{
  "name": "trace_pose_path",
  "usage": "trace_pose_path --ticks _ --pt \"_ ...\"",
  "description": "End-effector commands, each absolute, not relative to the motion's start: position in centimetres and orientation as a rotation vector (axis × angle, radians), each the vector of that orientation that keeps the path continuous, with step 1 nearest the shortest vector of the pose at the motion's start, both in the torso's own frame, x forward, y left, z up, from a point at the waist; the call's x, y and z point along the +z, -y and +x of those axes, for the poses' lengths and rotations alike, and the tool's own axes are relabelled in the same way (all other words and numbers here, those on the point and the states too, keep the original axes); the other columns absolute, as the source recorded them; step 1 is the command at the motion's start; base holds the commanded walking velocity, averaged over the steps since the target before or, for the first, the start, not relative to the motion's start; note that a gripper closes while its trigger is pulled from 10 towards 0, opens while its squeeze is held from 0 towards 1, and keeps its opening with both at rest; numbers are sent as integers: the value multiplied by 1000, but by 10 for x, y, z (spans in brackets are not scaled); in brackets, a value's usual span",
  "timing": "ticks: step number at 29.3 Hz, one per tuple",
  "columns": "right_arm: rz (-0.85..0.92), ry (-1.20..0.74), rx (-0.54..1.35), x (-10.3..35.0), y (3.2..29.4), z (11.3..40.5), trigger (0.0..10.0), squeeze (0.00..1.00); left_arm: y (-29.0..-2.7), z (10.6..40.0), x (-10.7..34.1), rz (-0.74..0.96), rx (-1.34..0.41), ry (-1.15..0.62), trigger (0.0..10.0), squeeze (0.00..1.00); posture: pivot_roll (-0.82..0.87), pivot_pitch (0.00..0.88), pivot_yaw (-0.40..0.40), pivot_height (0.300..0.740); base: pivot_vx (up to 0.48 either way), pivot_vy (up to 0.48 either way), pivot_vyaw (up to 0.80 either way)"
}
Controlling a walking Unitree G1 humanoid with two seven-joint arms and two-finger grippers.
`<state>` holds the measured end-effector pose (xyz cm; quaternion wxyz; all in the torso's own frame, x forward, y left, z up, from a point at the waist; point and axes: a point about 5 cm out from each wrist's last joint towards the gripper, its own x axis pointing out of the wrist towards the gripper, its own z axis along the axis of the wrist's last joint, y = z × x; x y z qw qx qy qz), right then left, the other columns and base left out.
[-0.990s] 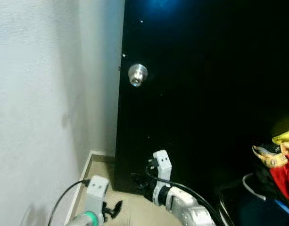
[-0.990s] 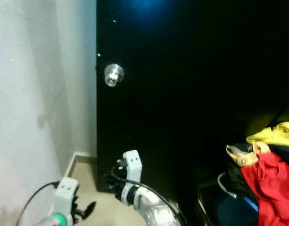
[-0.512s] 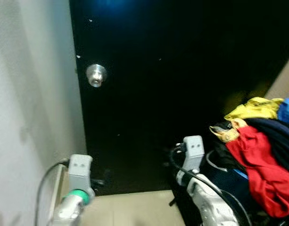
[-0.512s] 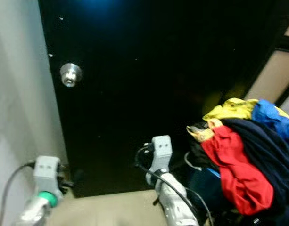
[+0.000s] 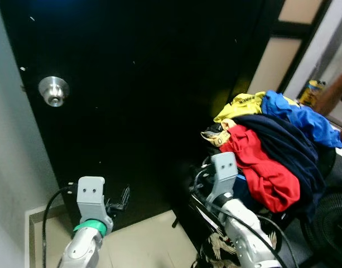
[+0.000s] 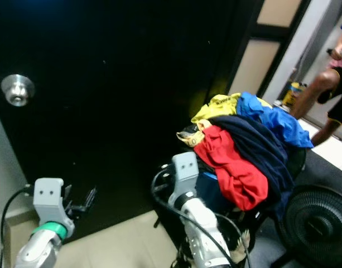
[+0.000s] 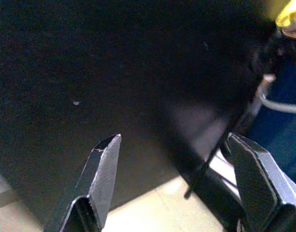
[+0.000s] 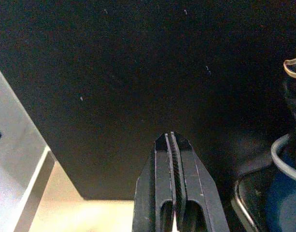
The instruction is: Clothes washing
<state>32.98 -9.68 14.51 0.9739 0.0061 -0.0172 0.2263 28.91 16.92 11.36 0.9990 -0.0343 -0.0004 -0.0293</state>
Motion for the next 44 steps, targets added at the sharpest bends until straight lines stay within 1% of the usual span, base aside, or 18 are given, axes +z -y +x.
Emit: trace_pose_path --ticks 1,5,7,10,11,12,13,14,16,19,22,25,28,33,40,44 --pt "-6 21 408 143 110 333 10000 0 -157 293 117 -63 -103 -2 10000 0 -2 47 1 740 0 0 -788" --pt "-3 19 391 144 113 335 10000 0 -155 296 122 -51 -118 9 10000 0 6 46 15 740 0 0 -788" --pt "-5 22 396 144 111 333 10000 0 -154 299 131 -43 -148 25 10000 0 19 43 55 740 0 0 -788" --pt "-5 24 398 143 110 332 10000 0 -154 299 134 -45 -162 31 10000 0 20 42 61 740 0 0 -788" --pt "9 17 383 140 110 331 10000 0 -156 302 139 -45 -176 40 10000 0 12 29 101 740 0 0 -775" --pt "9 17 383 140 110 331 10000 0 -156 302 139 -45 -176 40 10000 0 12 29 101 740 0 0 -775" --pt "64 -1 326 136 115 330 10000 0 -157 306 146 -60 -184 66 10000 0 12 28 97 740 0 0 0" --pt "64 -1 326 136 115 330 10000 0 -157 306 146 -60 -184 66 10000 0 12 28 97 740 0 0 0" --pt "119 -8 287 135 123 331 10000 0 -153 310 152 -64 -184 86 10000 0 20 27 76 740 0 0 0" --pt "143 -2 298 139 124 332 10000 0 -149 311 156 -34 -178 106 10000 0 20 28 63 740 0 0 0" --pt "119 5 346 144 115 333 10000 0 -150 310 158 27 -155 98 10000 0 12 29 57 740 0 0 0" --pt "119 8 348 145 114 333 10000 0 -149 309 158 23 -159 99 10000 0 12 27 46 740 0 0 0" --pt "115 23 357 150 112 331 10000 0 -145 306 164 -26 -162 129 10000 0 8 24 26 740 0 0 0" --pt "68 37 384 154 111 332 10000 0 -143 306 167 -35 -156 143 10000 0 10 16 6 740 319 0 0" --pt "48 40 395 156 112 334 10000 0 -142 305 168 -48 -141 150 10000 0 5 4 -1 740 361 0 0" --pt "2 50 396 159 112 335 10000 0 -143 306 169 -57 -134 154 10000 0 2 1 -5 740 374 0 -100"
